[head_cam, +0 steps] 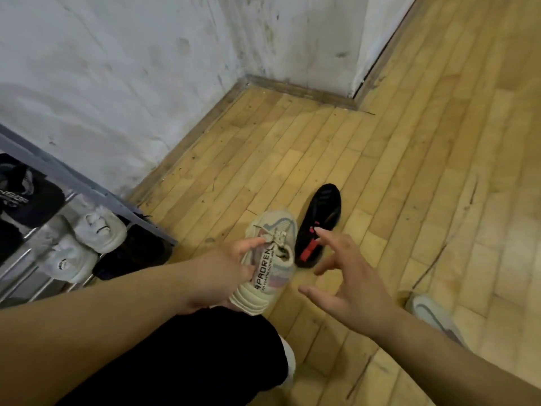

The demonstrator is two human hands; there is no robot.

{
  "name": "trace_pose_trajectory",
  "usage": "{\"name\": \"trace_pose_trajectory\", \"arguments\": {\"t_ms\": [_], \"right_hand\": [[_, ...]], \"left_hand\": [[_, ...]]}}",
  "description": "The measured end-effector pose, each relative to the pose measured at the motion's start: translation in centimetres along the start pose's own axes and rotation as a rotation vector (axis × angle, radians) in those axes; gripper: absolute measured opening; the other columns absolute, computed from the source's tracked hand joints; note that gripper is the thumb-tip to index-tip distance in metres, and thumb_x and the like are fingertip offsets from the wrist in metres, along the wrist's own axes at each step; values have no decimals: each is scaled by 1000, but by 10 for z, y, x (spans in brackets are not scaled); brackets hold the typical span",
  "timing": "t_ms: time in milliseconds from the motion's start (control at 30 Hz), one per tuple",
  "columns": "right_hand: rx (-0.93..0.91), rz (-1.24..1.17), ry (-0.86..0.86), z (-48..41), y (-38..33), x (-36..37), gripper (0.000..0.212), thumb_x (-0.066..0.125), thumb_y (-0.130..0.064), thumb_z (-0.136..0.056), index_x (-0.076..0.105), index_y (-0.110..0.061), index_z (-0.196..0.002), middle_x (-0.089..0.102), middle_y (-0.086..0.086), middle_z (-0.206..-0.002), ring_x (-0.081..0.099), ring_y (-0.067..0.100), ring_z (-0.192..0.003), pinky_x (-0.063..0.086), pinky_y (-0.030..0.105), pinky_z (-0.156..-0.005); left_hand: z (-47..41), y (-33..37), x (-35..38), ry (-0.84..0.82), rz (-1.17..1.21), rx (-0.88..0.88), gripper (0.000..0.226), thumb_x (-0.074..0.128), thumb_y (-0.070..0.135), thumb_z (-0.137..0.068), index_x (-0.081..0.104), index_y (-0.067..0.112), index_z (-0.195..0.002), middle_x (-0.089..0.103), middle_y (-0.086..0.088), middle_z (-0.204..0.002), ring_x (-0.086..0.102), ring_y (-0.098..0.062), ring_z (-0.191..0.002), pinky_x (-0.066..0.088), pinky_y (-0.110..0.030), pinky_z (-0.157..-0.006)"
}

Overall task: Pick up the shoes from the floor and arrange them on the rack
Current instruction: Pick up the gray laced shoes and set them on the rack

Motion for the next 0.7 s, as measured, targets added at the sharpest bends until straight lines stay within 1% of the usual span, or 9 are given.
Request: {"name": "trace_pose_trajectory", "arguments": {"t_ms": [100, 167, 233, 300, 333, 467, 533, 600, 700], "right_hand": [[409, 228, -3, 32, 70, -5, 90, 70, -59, -87, 20, -36, -158, 40, -6, -145, 58, 13, -117, 53, 31, -95], [731, 424, -107, 57, 118, -11, 90, 64, -60, -89, 12, -36, -159, 25, 6, -161, 40, 34, -141, 43, 51, -111], [991, 546, -258, 86, 150, -18, 90, 62, -53, -88, 6, -41, -157, 9, 10, -168, 22, 46, -148, 29, 67, -114], [1128, 624, -363, 110, 166, -21, 95, 67, -41, -86, 2, -49, -155, 0, 7, -166, 16, 49, -145, 26, 72, -111], [1138, 662, -381, 115, 170, -21, 99, 69, -33, -85, 1, -51, -154, 3, 6, -164, 19, 48, -142, 29, 72, -109], [1164, 679, -282, 108, 171, -28, 106, 67, -5, -82, 4, -46, -158, 29, 8, -156, 35, 41, -135, 40, 67, -104], [1152, 676, -275, 105, 174, -30, 88, 58, -14, -93, 8, -42, -160, 37, 6, -154, 39, 38, -133, 44, 63, -101], [1050, 597, -172, 98, 169, -26, 69, 44, -32, -100, 10, -41, -160, 48, 7, -150, 45, 36, -131, 49, 57, -100], [825, 300, 28, 58, 145, -9, 77, 55, -34, -97, 13, -39, -161, 43, 5, -157, 45, 29, -139, 46, 48, -111]], "left_hand": [[0, 0, 5, 3, -60, 25, 56, 56, 8, -102, 53, 45, -144, 74, 0, -112, 76, -14, -76, 60, -30, -57], [0, 2, 8, -19, -66, 40, 58, 55, 4, -101, 53, 44, -143, 76, -3, -113, 75, -14, -73, 60, -31, -55], [0, 2, 10, -49, -85, 41, 59, 56, 3, -100, 56, 47, -140, 75, -2, -121, 77, -14, -83, 63, -36, -62], [-2, 1, 9, -71, -139, 63, 61, 57, 5, -100, 58, 54, -136, 72, 1, -128, 76, -19, -101, 65, -45, -78], [-2, 0, 9, -79, -159, 70, 60, 58, 6, -100, 59, 56, -133, 72, 3, -129, 75, -20, -105, 65, -45, -80], [-2, -4, 8, -91, -136, 42, 53, 57, 7, -103, 61, 56, -124, 73, 5, -125, 75, -18, -103, 62, -35, -67], [-4, -7, 6, -71, -124, 22, 52, 59, 8, -103, 60, 54, -127, 73, 4, -124, 76, -20, -103, 65, -42, -72], [-4, -6, 4, -75, -125, 28, 51, 62, 12, -101, 61, 55, -128, 73, 3, -126, 75, -24, -106, 64, -51, -82], [-5, -2, 4, -83, -114, 34, 52, 62, 14, -101, 60, 57, -130, 74, 4, -126, 75, -23, -107, 62, -54, -87]]}}
Point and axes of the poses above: each hand's wrist, its own z-axis away from the middle knuckle, its own x-axis out of the palm, y = z × x, the point moved 1 cm from there along -z, towards the middle knuckle
